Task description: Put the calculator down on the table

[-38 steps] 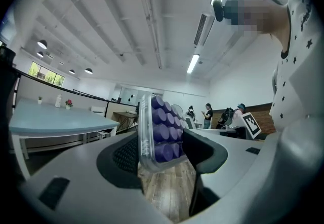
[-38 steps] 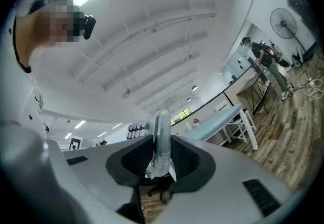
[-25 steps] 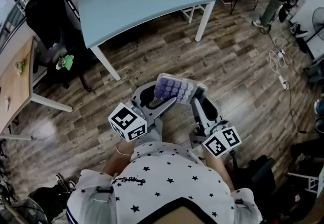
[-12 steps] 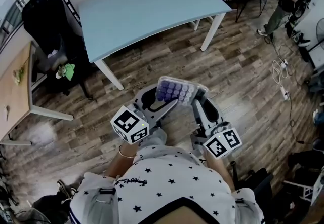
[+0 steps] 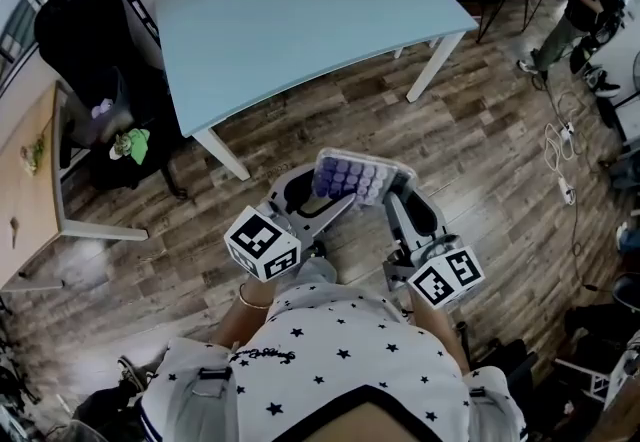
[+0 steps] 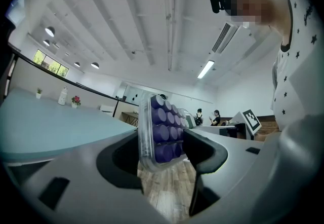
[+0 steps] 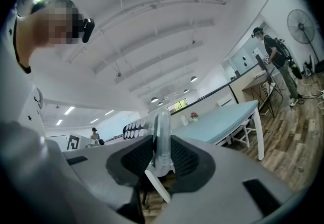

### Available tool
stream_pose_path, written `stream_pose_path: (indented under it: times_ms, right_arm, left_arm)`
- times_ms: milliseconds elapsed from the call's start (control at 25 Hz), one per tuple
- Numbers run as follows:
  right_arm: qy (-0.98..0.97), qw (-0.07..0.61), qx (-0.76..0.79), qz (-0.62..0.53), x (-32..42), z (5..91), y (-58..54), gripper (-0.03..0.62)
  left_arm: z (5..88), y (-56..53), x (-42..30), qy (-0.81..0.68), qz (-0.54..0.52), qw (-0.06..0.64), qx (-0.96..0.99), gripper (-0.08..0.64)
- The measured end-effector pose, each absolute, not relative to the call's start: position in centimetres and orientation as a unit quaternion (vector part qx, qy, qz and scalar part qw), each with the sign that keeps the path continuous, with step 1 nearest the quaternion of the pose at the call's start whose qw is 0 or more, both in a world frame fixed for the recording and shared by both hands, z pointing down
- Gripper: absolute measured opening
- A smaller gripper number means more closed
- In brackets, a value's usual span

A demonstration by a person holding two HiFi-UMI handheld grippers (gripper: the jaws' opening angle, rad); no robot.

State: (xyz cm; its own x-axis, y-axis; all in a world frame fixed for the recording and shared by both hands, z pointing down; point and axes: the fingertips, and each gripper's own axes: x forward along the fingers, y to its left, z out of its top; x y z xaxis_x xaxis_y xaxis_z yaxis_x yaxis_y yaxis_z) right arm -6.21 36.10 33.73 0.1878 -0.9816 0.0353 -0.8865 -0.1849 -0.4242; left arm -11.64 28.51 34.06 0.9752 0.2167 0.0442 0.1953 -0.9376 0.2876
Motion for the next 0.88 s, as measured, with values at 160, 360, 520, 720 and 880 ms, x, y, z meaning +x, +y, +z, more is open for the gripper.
stream_pose_path:
  times_ms: [160,360,520,720,880]
  right_arm:
    - [0.620,0.148,-0.756,-0.150,-5.3,33.7,33.2,0.091]
    - [0.621,0.139,-0.757,-0.151,-4.7,33.9,30.3,0.091]
    - [0.618,0.134,-0.759,-0.151,-4.1,34.1,28.8,0.091]
    - [0.622,0.133,-0.755,-0.161,-4.0,34.7,27.6,0.091]
    - [0.631,0.135,-0.745,-0.169,-3.3,35.3,26.2,0.092]
  left_arm:
    - [34.1,25.6,-10.8,0.103,0.039,0.145,0.983,0.264]
    - [34.5,22.8,-10.1,0.105,0.040,0.146,0.983,0.264]
    - [34.7,21.3,-9.5,0.106,0.039,0.148,0.982,0.264]
    - [35.3,20.1,-9.5,0.097,0.043,0.152,0.983,0.264]
    - [35.8,18.9,-9.1,0.077,0.045,0.152,0.984,0.264]
